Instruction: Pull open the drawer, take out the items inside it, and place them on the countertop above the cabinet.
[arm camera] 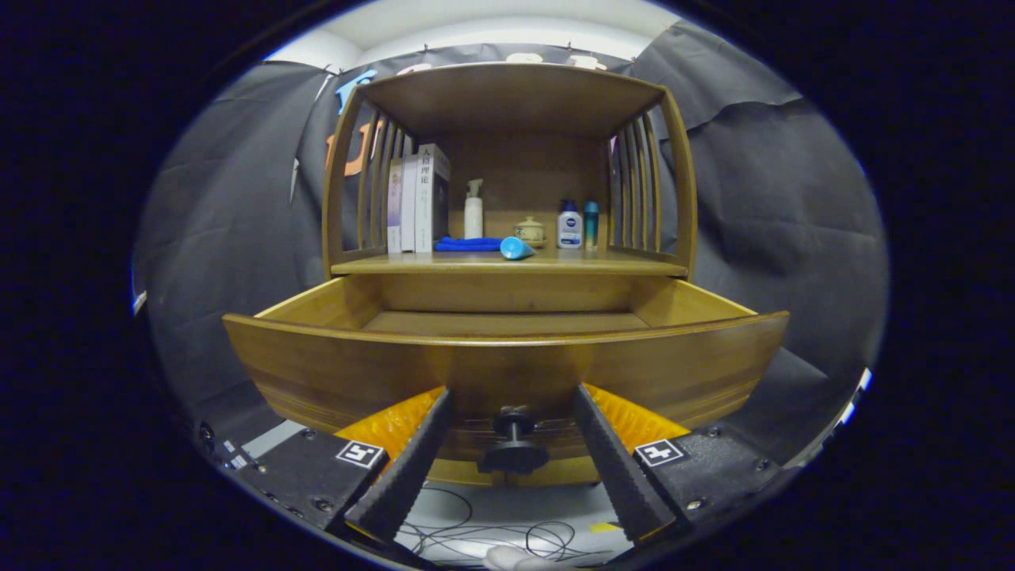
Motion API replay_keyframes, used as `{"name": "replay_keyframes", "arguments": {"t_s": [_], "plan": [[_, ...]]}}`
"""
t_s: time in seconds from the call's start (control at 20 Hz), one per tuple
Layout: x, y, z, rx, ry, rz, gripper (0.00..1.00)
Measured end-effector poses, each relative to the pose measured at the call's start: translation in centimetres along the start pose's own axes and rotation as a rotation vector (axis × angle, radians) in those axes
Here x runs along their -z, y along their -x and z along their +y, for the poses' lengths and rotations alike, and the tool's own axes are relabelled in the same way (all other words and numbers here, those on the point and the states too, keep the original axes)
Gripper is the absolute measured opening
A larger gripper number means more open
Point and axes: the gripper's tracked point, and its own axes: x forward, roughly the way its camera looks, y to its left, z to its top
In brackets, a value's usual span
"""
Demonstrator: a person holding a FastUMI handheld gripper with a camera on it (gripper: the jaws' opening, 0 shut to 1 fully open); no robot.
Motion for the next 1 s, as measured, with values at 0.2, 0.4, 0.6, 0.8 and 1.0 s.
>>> {"name": "replay_keyframes", "arguments": {"t_s": [0.2,0.4,0.6,0.8,1.0], "plan": [[-0.4,-1.3,0.1,0.004,0.001,0.003,1.0],[-1.5,-3.2,0.2,0.005,-0.004,0.0,1.0],[-2.4,-5.5,0.4,0.013,-0.004,0.008,1.0],[-2.9,-7.4,0.6,0.023,-0.004,-0.009,1.0],[-3.5,-9.4,0.8,0.027,-0.016,-0.041,1.0]]}}
